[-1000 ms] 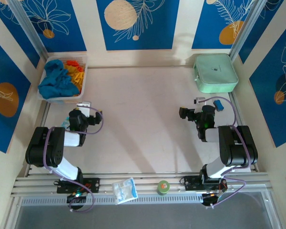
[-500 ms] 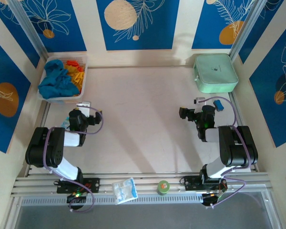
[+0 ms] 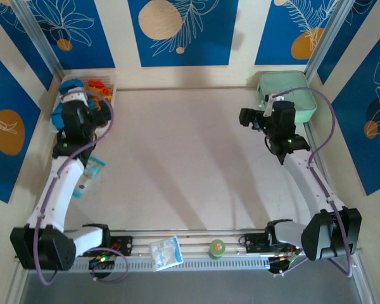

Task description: Fold and stack the t-shirts

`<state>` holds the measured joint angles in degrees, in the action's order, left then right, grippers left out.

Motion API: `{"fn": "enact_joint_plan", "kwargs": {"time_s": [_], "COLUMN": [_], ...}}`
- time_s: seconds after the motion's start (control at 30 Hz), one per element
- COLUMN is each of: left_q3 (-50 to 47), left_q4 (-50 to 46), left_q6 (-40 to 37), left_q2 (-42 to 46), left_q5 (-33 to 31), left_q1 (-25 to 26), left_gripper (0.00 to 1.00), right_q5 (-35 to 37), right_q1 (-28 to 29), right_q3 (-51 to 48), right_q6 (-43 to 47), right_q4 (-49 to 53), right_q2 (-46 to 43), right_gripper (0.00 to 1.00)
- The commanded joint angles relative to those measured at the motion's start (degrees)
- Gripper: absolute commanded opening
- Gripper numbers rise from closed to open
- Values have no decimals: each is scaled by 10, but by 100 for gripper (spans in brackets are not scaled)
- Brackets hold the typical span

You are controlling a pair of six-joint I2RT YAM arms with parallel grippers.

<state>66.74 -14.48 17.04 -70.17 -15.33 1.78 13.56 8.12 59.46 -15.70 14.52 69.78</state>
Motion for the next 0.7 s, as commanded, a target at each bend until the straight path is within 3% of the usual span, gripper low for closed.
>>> {"fn": "enact_joint_plan", "kwargs": {"time_s": [0.0,0.37,0.67], "left_q3": [78,300,334], "left_q4": [-197,-258,-176], "left_q6": [34,47,4], "left_q2": [-82,-313,-431], "left_q5": [-20,20,45], "left_q1": [-26,-164,-195], "left_gripper": [100,90,90], "right_q5": [-8,-54,-38], "right_q1": [21,68,107], "right_q3": [25,35,52], "right_q6": [-14,1,1], "right_q4": [137,154,159], "right_q2": [14,52,104], "right_gripper": [100,97,96]}}
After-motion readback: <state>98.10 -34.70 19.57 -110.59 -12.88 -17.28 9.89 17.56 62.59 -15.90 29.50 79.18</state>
